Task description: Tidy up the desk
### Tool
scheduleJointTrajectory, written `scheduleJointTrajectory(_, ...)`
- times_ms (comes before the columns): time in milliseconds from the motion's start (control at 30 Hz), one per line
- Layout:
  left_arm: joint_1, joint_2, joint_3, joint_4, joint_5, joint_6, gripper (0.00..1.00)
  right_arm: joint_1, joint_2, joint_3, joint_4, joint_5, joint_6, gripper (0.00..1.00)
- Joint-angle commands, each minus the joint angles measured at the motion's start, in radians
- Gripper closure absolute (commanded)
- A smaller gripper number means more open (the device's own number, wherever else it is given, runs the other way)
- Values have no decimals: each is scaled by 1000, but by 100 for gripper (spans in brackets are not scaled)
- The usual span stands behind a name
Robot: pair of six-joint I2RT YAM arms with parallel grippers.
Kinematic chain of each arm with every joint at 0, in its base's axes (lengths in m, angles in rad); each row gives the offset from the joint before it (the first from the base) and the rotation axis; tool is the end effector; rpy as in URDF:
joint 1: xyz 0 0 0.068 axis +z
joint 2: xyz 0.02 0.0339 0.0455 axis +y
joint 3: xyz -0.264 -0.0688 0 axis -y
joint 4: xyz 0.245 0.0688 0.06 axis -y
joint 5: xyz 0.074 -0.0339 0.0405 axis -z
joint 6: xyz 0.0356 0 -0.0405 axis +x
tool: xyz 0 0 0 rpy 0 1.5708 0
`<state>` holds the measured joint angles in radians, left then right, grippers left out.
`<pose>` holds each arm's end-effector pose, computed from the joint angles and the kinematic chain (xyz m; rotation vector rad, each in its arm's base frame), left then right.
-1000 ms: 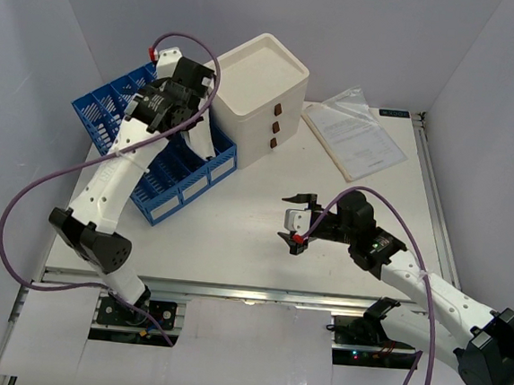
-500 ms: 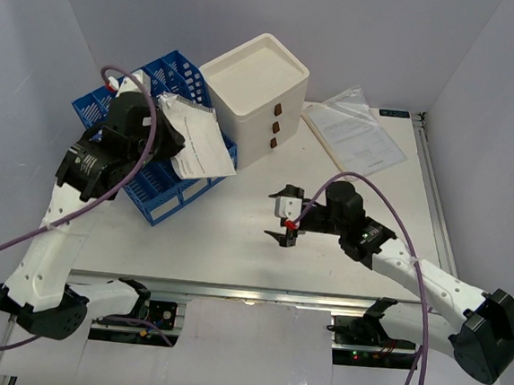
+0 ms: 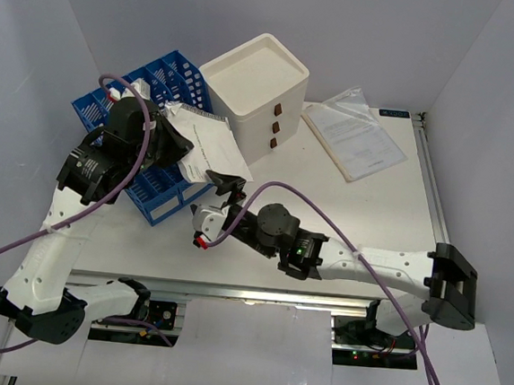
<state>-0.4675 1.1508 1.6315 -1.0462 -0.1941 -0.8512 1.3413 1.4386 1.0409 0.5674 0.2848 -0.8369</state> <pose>0.1761 -0.0812 0.4627 -0.5290 2.1131 -0.5652 0.0873 0.3297 0.3539 -1.1236 0.8544 0.2186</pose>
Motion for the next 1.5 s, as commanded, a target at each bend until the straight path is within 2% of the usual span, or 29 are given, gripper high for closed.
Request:
scheduleJointTrajectory(0,1,-18,23,65,48,-51,100,13,136,1,566,342,-306,9)
scheduleJointTrajectory(67,1,-21,31,64,58,-57,100,7,170,13,647,362,-363,8)
scheduleJointTrajectory(133,1,-25,34,67,78,-67,100,-3,174,14,644,324,-356,4)
scheduleJointTrajectory(167,1,-27,33,69,90,-70,100,-13,165,18,602,291,-323,8)
scheduleJointTrajectory(300,1,-34,41,62,90,-75,100,-53,118,63,395,206,-127,51)
scheduleJointTrajectory(367,1,-33,61,50,60,-68,100,-69,110,79,307,196,-79,83)
scheduleJointTrajectory(400,1,-31,68,46,52,-62,97,-73,102,71,296,189,-74,92)
scheduleJointTrajectory(467,1,-24,82,47,43,-52,84,-83,83,52,282,155,-63,92)
scheduleJointTrajectory(533,1,-16,83,67,52,-33,58,-95,62,52,211,121,-10,92)
scheduleJointTrajectory(567,0,-12,84,84,60,-15,41,-103,52,68,145,105,20,92)
scheduleJointTrajectory(633,0,1,104,103,59,2,25,-137,44,123,50,45,133,92)
scheduleJointTrajectory(700,1,19,148,103,38,37,2,-203,45,180,-107,-26,233,92)
scheduleJointTrajectory(833,1,80,326,74,-64,120,2,-322,67,308,-270,-295,396,92)
scheduleJointTrajectory(933,1,54,393,93,-151,185,2,-412,103,399,-332,-489,487,92)
scheduleJointTrajectory(1000,1,-7,372,142,-186,207,2,-473,136,465,-348,-615,567,92)
scheduleJointTrajectory(1067,1,-89,264,200,-210,222,2,-550,185,561,-343,-788,685,92)
scheduleJointTrajectory(1167,1,-216,119,250,-216,224,2,-609,280,679,-302,-926,840,92)
scheduleJointTrajectory(1367,1,-352,-17,232,-212,232,2,-665,448,837,-138,-1070,1084,92)
scheduleJointTrajectory(1467,1,-373,-19,205,-218,236,2,-677,517,906,-111,-1079,1137,92)
